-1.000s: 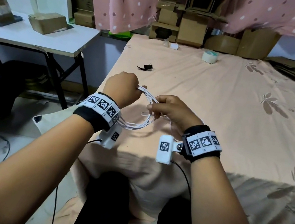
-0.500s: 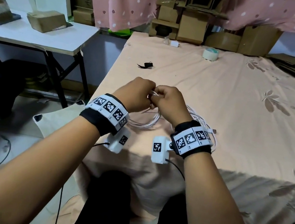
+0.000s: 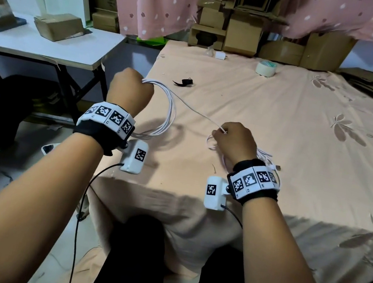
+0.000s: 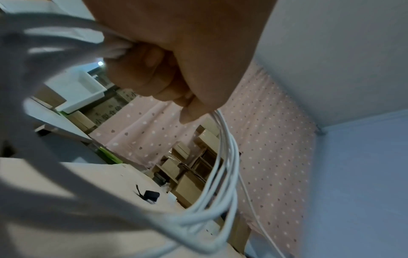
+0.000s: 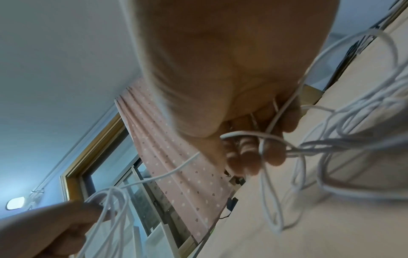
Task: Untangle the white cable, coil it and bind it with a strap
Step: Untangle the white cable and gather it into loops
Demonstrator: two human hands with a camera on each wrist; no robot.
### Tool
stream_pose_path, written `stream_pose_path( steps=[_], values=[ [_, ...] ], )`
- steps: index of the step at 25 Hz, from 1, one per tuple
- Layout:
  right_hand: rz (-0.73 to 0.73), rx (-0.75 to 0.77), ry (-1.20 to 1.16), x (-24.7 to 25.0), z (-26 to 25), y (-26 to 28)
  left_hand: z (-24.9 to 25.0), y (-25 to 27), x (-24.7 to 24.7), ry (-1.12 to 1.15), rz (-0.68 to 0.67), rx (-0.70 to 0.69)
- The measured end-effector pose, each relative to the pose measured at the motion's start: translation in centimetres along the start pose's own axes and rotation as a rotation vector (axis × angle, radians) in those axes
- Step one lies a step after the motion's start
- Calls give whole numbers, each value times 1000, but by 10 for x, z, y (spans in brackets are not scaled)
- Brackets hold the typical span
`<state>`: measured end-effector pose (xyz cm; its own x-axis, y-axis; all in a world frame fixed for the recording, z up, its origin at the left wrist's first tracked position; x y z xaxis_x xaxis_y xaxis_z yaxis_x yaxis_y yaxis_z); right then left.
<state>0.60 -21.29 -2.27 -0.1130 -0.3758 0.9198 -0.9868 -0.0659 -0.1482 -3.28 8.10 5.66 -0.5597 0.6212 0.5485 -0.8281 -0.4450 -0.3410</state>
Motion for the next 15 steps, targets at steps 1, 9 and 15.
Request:
stream_pose_path(
  steps=[1,9,15],
  values=[
    [8,-51,44,3,7,-1,-4,-1,5,17,14,21],
    [-135,134,-40,-8,-58,8,13,15,-29,141,-103,-51],
    [-176,349,-251,-5,-91,16,42,21,-28,155,-169,-226]
  ],
)
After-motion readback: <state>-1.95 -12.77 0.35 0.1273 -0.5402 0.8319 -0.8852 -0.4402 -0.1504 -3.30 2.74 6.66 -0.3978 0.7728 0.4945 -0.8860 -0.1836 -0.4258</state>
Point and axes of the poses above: each hand's wrist, its own y-axis away from the middle knuckle, its own x-axis out of the back of the hand, z = x × y, the point moved 10 cm from there along -y, towards the middle knuckle, and after that the axes turned 13 degrees about y, right-handed, at the moved point
